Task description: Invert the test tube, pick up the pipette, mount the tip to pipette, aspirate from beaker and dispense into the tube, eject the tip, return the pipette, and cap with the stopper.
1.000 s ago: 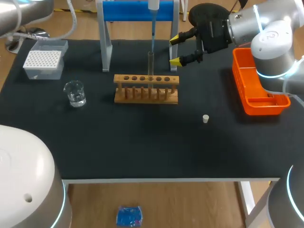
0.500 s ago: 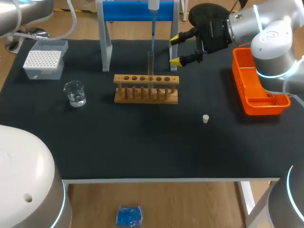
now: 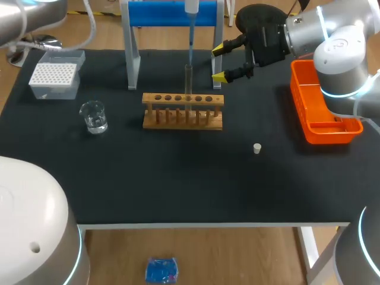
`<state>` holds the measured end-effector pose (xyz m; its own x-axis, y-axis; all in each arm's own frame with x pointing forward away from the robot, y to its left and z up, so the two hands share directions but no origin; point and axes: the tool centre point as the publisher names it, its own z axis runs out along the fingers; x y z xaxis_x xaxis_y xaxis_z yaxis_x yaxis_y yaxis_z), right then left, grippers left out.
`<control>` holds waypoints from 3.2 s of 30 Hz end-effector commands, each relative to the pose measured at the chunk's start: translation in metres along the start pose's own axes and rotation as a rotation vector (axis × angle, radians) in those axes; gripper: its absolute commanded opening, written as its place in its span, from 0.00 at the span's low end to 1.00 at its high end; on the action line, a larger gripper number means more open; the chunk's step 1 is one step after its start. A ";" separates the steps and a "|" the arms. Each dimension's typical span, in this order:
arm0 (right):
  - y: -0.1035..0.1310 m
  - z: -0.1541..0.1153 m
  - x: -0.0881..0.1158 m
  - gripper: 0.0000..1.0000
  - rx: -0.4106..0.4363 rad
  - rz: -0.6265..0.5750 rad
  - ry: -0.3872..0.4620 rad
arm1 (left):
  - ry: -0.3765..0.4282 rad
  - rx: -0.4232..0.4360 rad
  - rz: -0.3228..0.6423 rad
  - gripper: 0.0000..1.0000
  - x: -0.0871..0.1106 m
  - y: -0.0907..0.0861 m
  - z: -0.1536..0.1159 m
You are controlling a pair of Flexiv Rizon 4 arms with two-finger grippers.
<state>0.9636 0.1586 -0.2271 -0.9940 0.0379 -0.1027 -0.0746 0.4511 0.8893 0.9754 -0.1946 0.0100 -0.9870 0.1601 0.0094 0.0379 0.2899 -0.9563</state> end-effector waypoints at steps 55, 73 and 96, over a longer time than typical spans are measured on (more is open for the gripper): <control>-0.001 0.001 0.000 1.00 -0.001 -0.001 -0.001 | -0.032 0.038 0.003 0.00 -0.013 0.029 0.001; -0.001 0.001 0.000 1.00 -0.001 -0.001 -0.001 | -0.008 0.013 -0.013 0.00 -0.009 0.035 0.003; -0.001 0.001 0.000 1.00 -0.001 -0.001 -0.001 | -0.038 0.041 -0.019 0.00 -0.010 0.052 0.004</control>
<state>0.9636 0.1586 -0.2271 -0.9940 0.0379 -0.1027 -0.0747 0.4510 0.8894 0.9891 -0.1860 -0.0367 -0.9922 0.1229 0.0201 0.0128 0.2615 -0.9651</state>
